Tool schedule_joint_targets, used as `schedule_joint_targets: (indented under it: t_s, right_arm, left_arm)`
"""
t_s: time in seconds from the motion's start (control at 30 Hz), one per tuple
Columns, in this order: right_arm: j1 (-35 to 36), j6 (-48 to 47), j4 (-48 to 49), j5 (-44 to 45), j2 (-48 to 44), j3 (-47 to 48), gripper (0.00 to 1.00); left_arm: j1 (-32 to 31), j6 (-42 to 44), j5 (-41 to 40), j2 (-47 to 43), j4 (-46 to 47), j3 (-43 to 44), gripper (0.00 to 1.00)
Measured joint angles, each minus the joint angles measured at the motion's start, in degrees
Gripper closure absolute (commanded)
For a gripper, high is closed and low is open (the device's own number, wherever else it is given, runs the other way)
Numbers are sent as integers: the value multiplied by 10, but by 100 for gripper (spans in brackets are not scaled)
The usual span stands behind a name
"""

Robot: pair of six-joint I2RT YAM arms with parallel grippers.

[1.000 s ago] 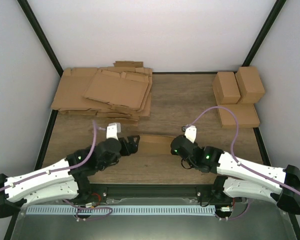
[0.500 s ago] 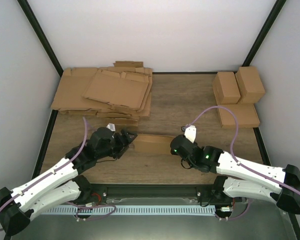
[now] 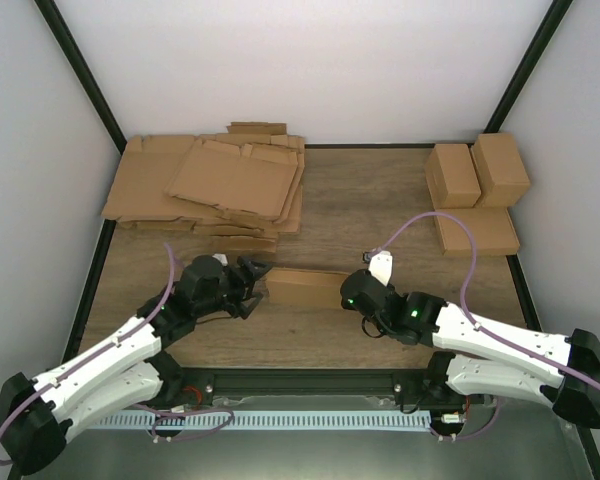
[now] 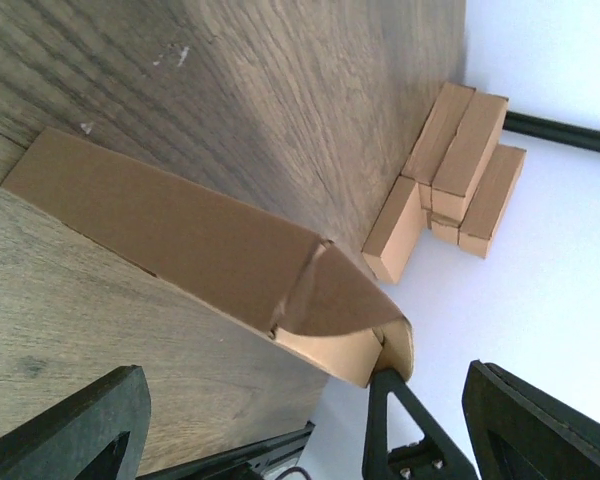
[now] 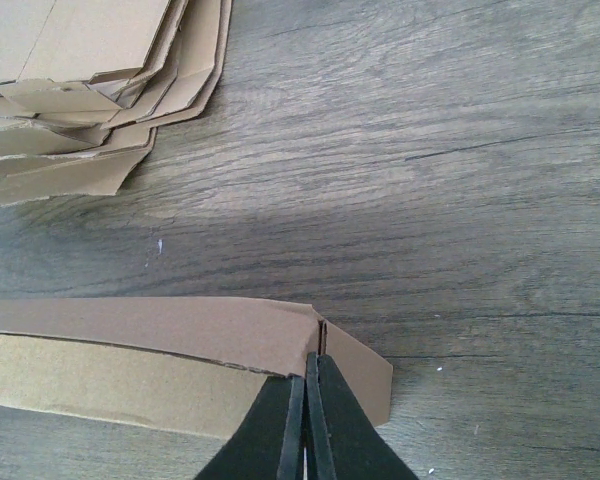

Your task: Fold the paper box

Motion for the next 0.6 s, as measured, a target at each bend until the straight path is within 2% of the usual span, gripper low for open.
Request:
schedule_joint_targets:
  t_s: [0.37,0.6]
  right_arm:
    - [0,0,0,0,0,0,99]
    - [0,0,0,0,1,0,99]
  left_arm:
    - [16,-66,17,33,31,-14,13]
    - [18,-71,27,62,58,-9,28]
